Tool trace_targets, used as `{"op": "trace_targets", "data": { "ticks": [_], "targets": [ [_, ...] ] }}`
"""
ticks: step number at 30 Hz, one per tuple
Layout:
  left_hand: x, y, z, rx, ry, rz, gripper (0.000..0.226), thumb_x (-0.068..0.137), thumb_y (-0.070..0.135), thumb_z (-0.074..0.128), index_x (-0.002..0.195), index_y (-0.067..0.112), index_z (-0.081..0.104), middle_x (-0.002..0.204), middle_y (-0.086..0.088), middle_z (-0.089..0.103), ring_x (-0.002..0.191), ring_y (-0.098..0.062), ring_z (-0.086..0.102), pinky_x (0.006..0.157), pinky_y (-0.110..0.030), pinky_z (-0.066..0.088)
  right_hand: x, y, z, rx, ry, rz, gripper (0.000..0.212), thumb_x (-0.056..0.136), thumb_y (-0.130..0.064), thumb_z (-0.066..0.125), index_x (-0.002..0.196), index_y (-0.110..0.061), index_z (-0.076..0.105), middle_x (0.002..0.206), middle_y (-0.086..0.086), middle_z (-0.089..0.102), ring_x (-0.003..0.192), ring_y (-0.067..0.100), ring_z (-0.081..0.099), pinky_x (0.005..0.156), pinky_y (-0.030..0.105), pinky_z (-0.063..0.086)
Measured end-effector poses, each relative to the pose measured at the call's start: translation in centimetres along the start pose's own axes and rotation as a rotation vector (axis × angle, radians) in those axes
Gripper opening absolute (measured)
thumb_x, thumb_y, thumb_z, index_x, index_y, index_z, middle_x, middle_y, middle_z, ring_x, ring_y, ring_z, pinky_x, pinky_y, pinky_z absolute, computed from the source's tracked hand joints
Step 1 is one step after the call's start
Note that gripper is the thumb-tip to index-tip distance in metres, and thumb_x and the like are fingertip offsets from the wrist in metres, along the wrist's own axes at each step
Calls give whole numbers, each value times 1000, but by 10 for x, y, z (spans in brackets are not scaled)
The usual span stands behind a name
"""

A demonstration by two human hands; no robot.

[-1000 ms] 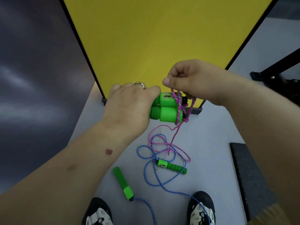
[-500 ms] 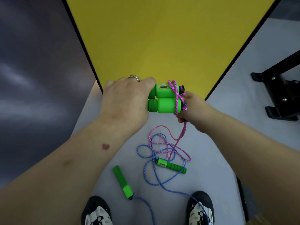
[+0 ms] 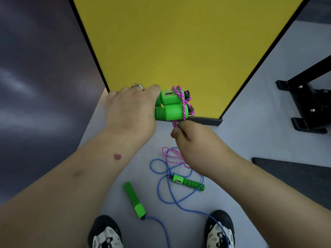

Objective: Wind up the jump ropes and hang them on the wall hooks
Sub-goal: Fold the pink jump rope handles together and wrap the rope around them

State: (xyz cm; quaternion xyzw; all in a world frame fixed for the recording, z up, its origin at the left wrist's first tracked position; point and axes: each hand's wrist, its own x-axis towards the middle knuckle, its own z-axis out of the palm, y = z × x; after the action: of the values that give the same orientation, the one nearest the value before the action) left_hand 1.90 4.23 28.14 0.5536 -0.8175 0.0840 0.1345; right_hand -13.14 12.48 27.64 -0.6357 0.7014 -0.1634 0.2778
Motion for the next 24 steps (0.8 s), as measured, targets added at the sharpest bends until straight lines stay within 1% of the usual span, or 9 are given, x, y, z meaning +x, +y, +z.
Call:
{"op": "trace_targets", "data": {
  "ticks": [3, 6, 10, 11, 13, 15, 18, 23, 24],
  "targets": [
    [-3, 3, 2, 12, -38, 6, 38, 70, 5, 59, 97, 29, 46, 81, 2, 41, 84, -33, 54, 70, -38, 24, -2, -8, -15, -93, 2, -16, 33, 99, -30, 47, 71, -13, 46, 62, 4, 46, 58, 24, 43, 49, 32, 29],
    [-4, 4, 2, 35, -33, 25, 39, 71, 6, 60, 99, 29, 48, 82, 2, 41, 83, -31, 51, 71, -38, 24, 2, -17, -36, -125, 8, -18, 24, 92, -26, 54, 77, -9, 62, 64, 12, 57, 55, 22, 44, 49, 31, 36],
    [-4, 7, 2, 7, -21, 47, 35, 73, 7, 58, 95, 30, 44, 80, 3, 41, 76, -26, 35, 71, -37, 23, 9, -30, -63, 121, 15, 61, 13, 88, -24, 59, 84, -21, 70, 71, 1, 71, 41, 6, 46, 40, 17, 36],
    [-5, 9, 1, 0, -21, 58, 35, 74, 7, 58, 92, 31, 41, 80, 3, 41, 76, -25, 35, 72, -37, 22, 13, -31, -68, 189, 2, 94, 11, 86, -24, 59, 84, -20, 70, 73, 3, 73, 43, 8, 48, 44, 17, 39],
    [-6, 10, 0, -3, -19, 79, 38, 74, 6, 58, 90, 31, 35, 79, 3, 40, 75, -25, 35, 72, -37, 22, 22, -30, -74, 317, -42, 165, 12, 80, -19, 60, 84, -16, 71, 76, 10, 73, 51, 18, 52, 54, 29, 46],
    [-5, 10, -2, -5, -16, 87, 38, 74, 5, 56, 90, 31, 33, 79, 3, 40, 75, -25, 35, 72, -37, 22, 30, -28, -78, 440, -69, 210, 10, 78, -9, 60, 79, -10, 70, 76, 16, 66, 54, 21, 49, 53, 30, 47],
    [-5, 9, -3, -13, -36, 100, 38, 75, 6, 55, 91, 32, 32, 80, 3, 40, 76, -25, 35, 72, -37, 22, 38, -26, -84, 544, -108, 227, 15, 83, -1, 59, 76, -12, 67, 72, 12, 65, 51, 16, 48, 50, 27, 48],
    [-6, 12, -6, -28, -76, 155, 40, 74, 7, 54, 93, 35, 33, 84, 3, 43, 80, -25, 37, 75, -37, 23, 45, -19, -90, 489, -78, 117, 6, 88, -10, 73, 87, -11, 68, 66, 6, 68, 48, 12, 50, 51, 26, 51],
    [-5, 13, -7, -26, -75, 166, 39, 74, 7, 55, 94, 34, 35, 84, 3, 43, 81, -25, 37, 74, -37, 23, 48, -17, -91, 447, -49, 82, 11, 86, -15, 77, 89, -9, 68, 63, 5, 67, 48, 12, 50, 51, 27, 52]
  ]
}}
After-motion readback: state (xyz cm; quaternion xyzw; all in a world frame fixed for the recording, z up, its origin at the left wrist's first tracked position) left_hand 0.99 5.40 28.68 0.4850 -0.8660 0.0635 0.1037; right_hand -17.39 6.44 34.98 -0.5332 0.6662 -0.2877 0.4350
